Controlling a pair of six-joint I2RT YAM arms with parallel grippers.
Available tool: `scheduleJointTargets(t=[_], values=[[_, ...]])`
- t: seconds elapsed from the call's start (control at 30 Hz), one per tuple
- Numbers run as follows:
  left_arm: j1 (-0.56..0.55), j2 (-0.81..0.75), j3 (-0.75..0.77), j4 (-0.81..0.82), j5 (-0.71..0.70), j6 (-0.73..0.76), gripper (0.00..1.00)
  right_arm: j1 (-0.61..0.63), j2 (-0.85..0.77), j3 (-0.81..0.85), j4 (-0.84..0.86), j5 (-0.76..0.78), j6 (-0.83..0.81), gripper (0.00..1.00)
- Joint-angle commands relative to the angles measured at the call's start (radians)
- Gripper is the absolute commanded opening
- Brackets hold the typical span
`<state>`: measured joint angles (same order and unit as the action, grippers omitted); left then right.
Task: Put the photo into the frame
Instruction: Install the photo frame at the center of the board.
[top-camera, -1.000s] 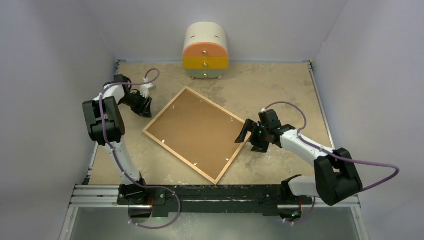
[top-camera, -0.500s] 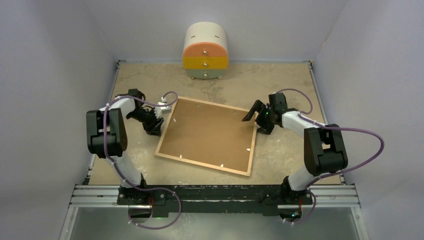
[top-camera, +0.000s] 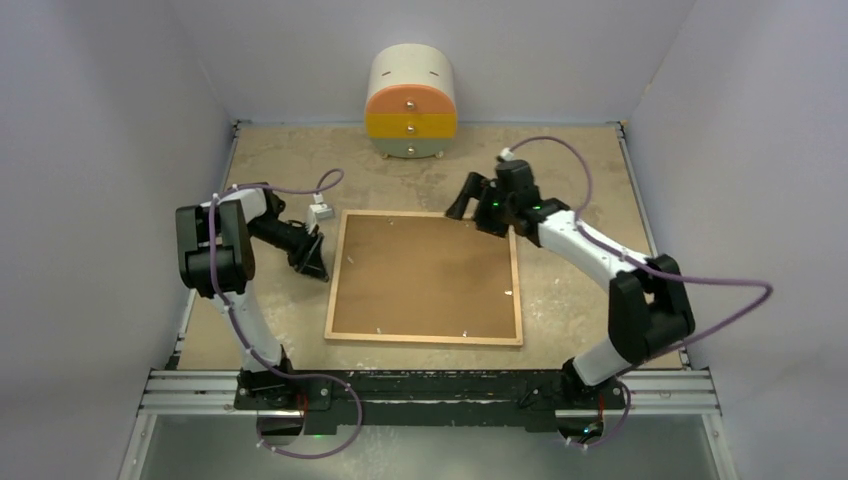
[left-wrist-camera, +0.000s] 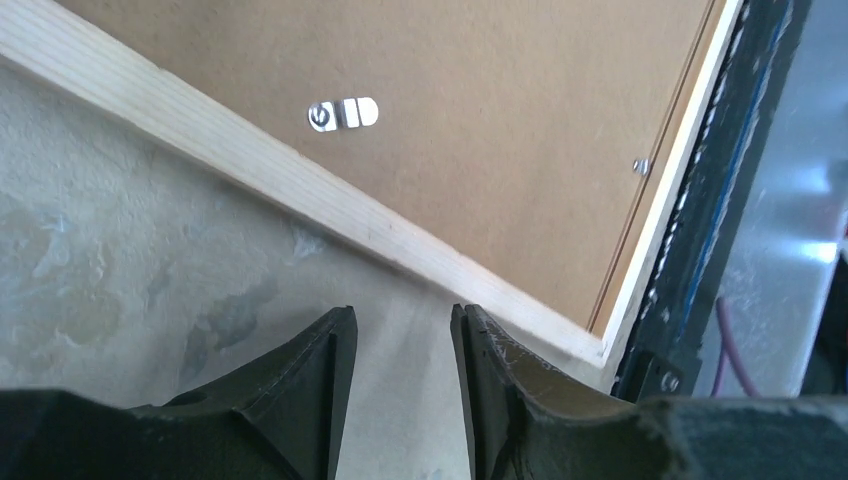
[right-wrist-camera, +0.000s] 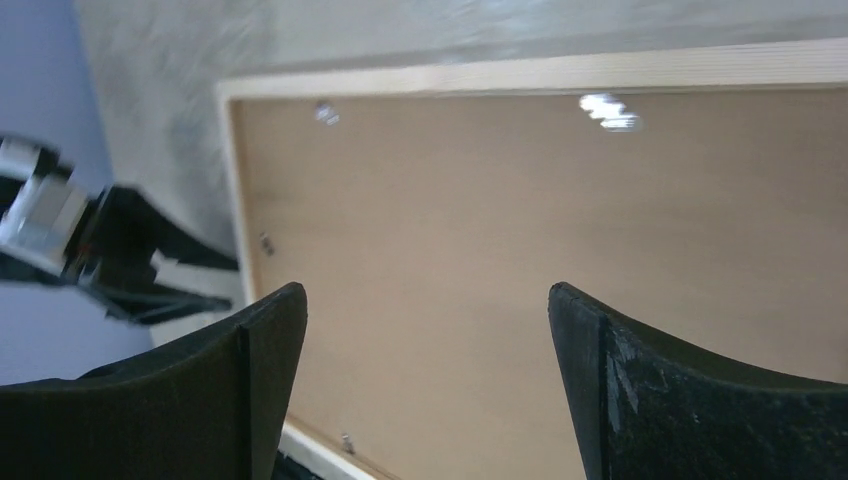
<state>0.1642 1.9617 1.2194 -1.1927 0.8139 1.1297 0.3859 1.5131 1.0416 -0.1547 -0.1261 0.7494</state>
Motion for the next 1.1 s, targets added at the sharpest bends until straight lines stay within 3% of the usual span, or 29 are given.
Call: scheduleJointTargets(t=[0.0, 0.2, 0.5, 0.67, 1.07], values=[[-0.010, 0.040, 0.022, 0.005, 0.138, -0.089, 0.43, 0.163, 0.138, 0.089, 0.136, -0.060, 0.060, 0.90], [-0.022, 0.052, -0.021, 0.091, 0.103, -0.151, 0.38, 0.316, 0.387, 0.303, 0.195, -0.138, 0.060, 0.84], [-0.023, 0.047, -0.047, 0.187, 0.040, -0.223, 0.21, 0.418, 0.664, 0.577, 0.177, -0.198, 0.059, 0.70], [-0.023, 0.055, -0.045, 0.191, 0.036, -0.225, 0.16, 0.439, 0.741, 0.646, 0.183, -0.210, 0.078, 0.66], [-0.023, 0.049, -0.044, 0.199, 0.038, -0.226, 0.15, 0.465, 0.786, 0.682, 0.178, -0.234, 0.118, 0.66]])
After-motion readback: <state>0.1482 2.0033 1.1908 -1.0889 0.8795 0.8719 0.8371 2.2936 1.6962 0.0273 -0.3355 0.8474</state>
